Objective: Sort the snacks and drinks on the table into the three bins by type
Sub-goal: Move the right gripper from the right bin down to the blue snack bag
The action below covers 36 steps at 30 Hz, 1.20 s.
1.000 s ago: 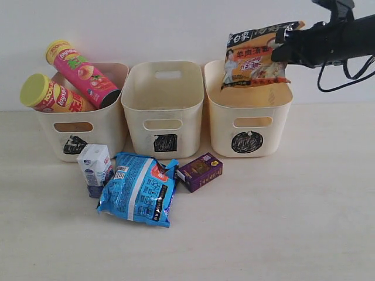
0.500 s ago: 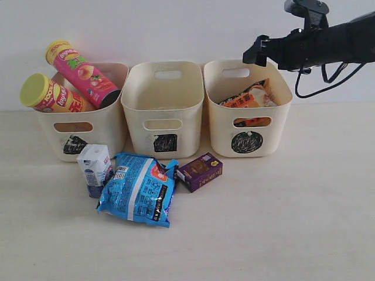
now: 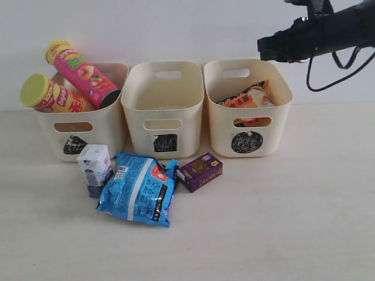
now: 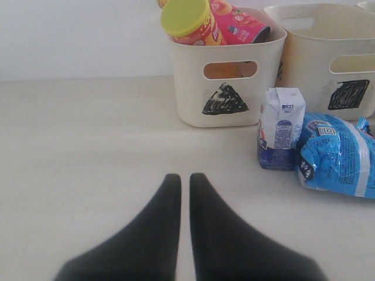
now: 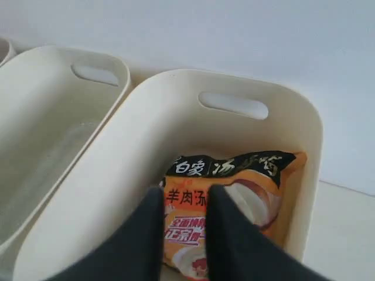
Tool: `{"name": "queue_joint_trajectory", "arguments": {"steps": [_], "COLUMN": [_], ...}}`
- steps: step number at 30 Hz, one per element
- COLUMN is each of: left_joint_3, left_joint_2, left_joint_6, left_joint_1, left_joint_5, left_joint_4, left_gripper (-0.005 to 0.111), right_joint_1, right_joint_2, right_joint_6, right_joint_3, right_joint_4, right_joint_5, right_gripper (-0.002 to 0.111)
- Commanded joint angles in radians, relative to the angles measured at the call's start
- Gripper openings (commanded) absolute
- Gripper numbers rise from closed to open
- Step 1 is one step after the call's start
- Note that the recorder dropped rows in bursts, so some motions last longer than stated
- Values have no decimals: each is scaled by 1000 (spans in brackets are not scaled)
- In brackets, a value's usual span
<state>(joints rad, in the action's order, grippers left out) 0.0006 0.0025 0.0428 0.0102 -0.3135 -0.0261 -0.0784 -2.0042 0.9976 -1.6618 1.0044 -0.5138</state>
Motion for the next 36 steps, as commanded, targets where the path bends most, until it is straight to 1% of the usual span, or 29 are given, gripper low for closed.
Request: {"name": "queue_joint_trajectory", "arguments": {"steps": [1, 6, 12, 15, 20, 23, 28, 31, 33, 36], "left_joint_3": [-1, -1, -1, -1, -1, -1, -1, -1, -1, -1], "left_joint_2": [-3, -3, -3, -3, -3, -3, -3, -3, -3, -3], "left_joint_6": [3, 3, 3, 3, 3, 3, 3, 3, 3, 3], "left_joint_1": [-2, -2, -2, -2, -2, -2, -2, -2, -2, -2], "left_joint_5": [2, 2, 2, 2, 2, 2, 2, 2, 2, 2], "left_joint_4": [-11, -11, -11, -11, -11, -11, -11, -11, -11, -11], "left_gripper": [4, 4, 4, 4, 4, 4, 4, 4, 4, 4], "right_joint_1": [1, 0, 0, 0, -16, -86, -258, -347, -379, -397], "right_joint_2": [82, 151, 211, 255, 342, 356, 327, 306, 297, 286], "right_joint_6": [-84, -155, -160, -166, -156, -156, -194, -287, -363, -451], "right_joint_3": [-6, -6, 11, 90, 279, 368, 448, 473, 476, 476], "right_joint_4": [-177, -286, -351, -349, -309, -299, -301, -303, -298, -248], "right_joint_5": [-100, -229, -448, -449, -346, -328, -271, -205, -169, -145], "right_gripper": [0, 0, 0, 0, 0, 0, 0, 0, 0, 0]}}
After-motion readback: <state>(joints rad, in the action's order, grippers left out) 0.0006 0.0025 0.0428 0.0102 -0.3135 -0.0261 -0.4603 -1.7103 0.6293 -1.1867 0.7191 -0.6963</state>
